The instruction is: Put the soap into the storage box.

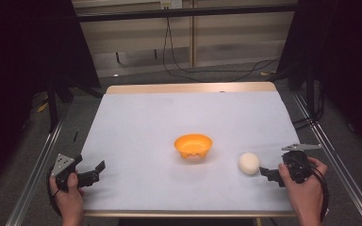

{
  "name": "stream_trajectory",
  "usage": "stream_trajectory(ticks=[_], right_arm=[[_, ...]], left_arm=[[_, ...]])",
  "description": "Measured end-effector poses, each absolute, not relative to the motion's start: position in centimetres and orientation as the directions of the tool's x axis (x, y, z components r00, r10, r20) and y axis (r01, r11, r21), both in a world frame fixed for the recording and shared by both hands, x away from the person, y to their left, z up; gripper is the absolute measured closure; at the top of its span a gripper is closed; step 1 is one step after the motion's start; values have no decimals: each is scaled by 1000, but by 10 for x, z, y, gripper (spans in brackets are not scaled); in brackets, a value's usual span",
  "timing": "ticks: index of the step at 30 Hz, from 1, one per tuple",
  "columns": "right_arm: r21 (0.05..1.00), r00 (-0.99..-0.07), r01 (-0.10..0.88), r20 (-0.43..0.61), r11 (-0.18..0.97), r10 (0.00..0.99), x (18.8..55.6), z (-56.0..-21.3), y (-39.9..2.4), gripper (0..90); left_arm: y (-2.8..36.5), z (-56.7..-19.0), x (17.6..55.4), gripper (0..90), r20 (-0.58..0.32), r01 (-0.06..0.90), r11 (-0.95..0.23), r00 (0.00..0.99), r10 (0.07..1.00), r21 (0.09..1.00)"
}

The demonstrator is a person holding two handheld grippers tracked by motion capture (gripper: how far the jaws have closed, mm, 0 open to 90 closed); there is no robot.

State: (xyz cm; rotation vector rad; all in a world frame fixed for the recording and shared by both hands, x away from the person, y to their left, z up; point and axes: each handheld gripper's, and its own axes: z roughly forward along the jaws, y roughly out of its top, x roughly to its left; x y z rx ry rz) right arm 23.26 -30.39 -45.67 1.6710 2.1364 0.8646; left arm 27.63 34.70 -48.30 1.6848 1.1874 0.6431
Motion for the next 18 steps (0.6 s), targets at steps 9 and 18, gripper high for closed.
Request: stream_trajectory(ticks=[9,18], right_arm=[[598,-313,782,128,179,941,238,-457,-290,0],[579,-325,792,132,194,937,243,-453,-285,0]], left_arm=[[347,-483,276,19,-98,419,-83,392,915,904],[347,-483,276,18,-107,424,-74,386,916,903]])
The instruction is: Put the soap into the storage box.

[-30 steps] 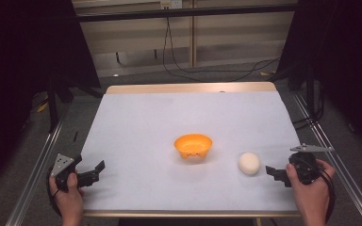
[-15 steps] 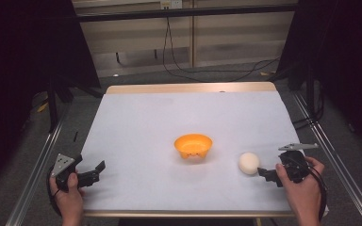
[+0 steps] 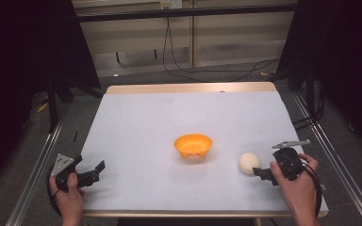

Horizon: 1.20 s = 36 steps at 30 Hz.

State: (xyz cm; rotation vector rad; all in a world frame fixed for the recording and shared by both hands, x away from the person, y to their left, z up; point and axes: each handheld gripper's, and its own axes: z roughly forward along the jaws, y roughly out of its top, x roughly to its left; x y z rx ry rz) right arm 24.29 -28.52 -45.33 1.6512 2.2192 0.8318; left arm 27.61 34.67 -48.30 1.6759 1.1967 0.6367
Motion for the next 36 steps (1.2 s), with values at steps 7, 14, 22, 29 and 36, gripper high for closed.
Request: stream_trajectory(ticks=[7,14,22,29,36], right_arm=[[548,-342,811,160,205,926,250,-458,-273,0],[533,-362,816,169,224,917,256,-459,-263,0],[514,-336,832,170,207,927,262,-462,-255,0],[515,-307,837,165,184,937,268,-465,-249,0],[530,-319,825,150,196,936,269,-466,-238,134]], left_arm=[[347,-483,276,16,-95,418,-79,380,920,905],[347,-483,276,16,-96,418,-79,380,920,905],[347,-483,276,16,-100,421,-76,381,919,904],[347,-483,276,16,-98,421,-77,379,920,904],[346,-483,276,17,-101,424,-76,379,920,902]])
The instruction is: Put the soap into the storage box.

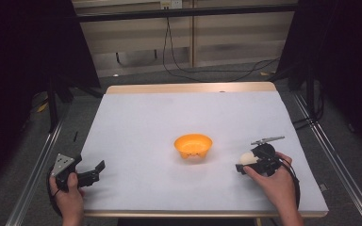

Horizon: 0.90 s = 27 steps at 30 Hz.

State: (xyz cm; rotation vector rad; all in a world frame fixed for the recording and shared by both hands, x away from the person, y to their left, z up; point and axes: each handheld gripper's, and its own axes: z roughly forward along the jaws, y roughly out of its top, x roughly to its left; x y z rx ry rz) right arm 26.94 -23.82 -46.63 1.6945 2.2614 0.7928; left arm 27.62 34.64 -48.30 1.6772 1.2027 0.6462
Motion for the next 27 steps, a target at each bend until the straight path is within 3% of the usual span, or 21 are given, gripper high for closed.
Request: stream_trajectory(ticks=[6,27], right_arm=[[537,-280,824,114,178,953,269,-467,-235,229],[541,-265,825,122,160,956,270,-460,-233,236]], left_arm=[[347,-483,276,16,-95,423,-82,380,920,903],[347,-483,276,16,-94,424,-82,379,921,902]])
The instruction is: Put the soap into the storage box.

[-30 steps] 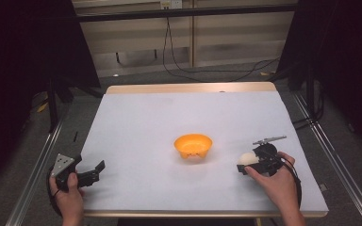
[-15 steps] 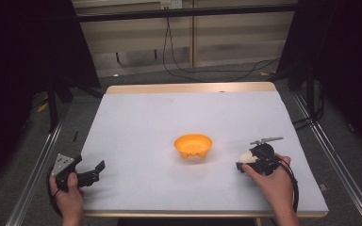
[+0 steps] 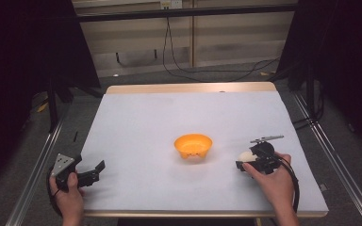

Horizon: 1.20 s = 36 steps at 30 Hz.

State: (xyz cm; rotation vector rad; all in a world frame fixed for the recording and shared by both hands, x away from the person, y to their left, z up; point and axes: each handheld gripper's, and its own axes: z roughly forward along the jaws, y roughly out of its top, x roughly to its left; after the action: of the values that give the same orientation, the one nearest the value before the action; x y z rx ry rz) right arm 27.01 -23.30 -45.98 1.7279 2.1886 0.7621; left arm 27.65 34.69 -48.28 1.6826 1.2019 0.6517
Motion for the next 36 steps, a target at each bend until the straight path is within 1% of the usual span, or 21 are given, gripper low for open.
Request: stream_trajectory(ticks=[13,36], right_arm=[[558,-306,807,116,193,945,282,-441,-222,236],[573,-365,785,120,236,923,304,-415,-193,236]], left_arm=[[347,-483,276,16,-109,423,-69,382,918,903],[348,-483,276,15,-94,419,-80,379,921,904]])
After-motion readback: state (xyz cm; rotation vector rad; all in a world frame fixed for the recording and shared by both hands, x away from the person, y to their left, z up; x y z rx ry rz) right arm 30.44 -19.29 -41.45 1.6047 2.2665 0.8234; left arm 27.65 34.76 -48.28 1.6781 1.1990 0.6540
